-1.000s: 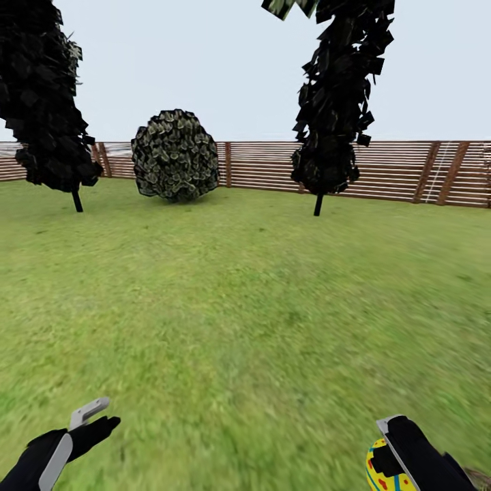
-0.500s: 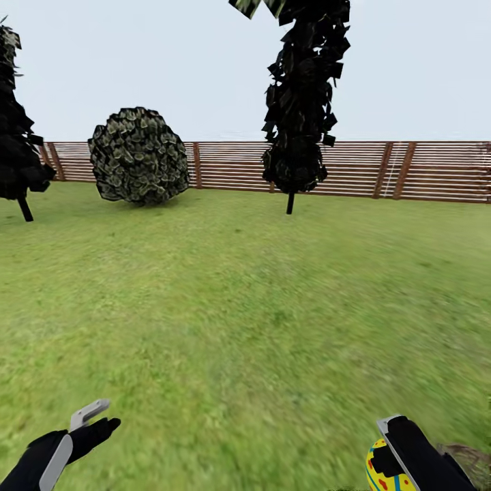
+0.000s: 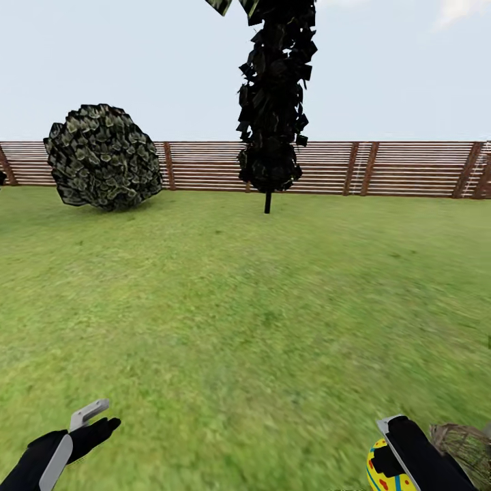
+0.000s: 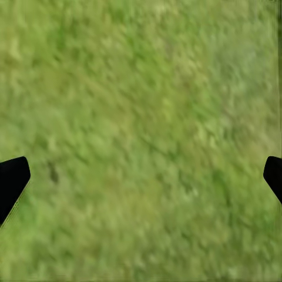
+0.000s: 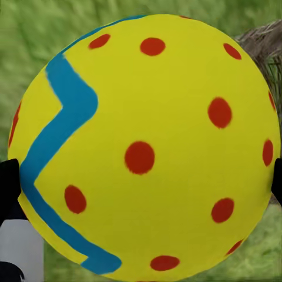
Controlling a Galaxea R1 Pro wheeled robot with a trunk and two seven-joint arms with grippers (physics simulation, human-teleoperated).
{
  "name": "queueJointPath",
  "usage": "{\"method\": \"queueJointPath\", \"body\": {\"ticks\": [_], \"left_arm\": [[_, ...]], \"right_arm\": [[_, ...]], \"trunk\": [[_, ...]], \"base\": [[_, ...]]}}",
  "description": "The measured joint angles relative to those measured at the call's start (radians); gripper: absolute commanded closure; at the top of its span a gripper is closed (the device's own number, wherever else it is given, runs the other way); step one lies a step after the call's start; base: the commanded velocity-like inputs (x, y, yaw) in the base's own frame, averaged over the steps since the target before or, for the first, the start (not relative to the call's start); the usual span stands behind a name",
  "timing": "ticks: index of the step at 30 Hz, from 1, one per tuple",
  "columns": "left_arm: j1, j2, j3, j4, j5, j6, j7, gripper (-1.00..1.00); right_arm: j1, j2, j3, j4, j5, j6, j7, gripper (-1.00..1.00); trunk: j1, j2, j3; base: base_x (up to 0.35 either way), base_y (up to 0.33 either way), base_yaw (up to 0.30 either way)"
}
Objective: Take the three Easter eggs out of the wicker basket on the lawn in the garden, then place them on the lawn next to a single tree (choose any tree) so that all three eggs are next to the same tree and none are left in the basket.
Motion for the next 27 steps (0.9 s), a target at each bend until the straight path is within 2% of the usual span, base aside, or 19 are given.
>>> {"method": "queueJointPath", "body": {"ticks": [7,11,22,27], "left_arm": [[0.000,0.000,0.000,0.000,0.000,0.000,0.000,-1.00],[0.000,0.000,0.000,0.000,0.000,-0.001,0.004,-1.00],[0.000,0.000,-0.002,0.001,0.000,0.000,0.003,-1.00],[0.000,0.000,-0.002,0.002,0.000,0.000,0.003,-1.00]], "right_arm": [[0.000,0.000,0.000,-0.001,0.000,0.000,0.000,1.00],[0.000,0.000,0.000,0.000,0.000,0.000,0.000,1.00],[0.000,0.002,0.000,0.000,-0.001,0.000,0.000,1.00],[0.000,0.001,0.000,0.000,-0.004,0.000,0.001,1.00]], "trunk": [[0.000,0.000,0.000],[0.000,0.000,0.000],[0.000,0.000,0.000],[0.000,0.000,0.000]], "base": [[0.100,0.321,-0.245],[0.118,0.317,-0.054],[0.272,0.226,-0.001],[0.282,0.217,-0.227]]}}
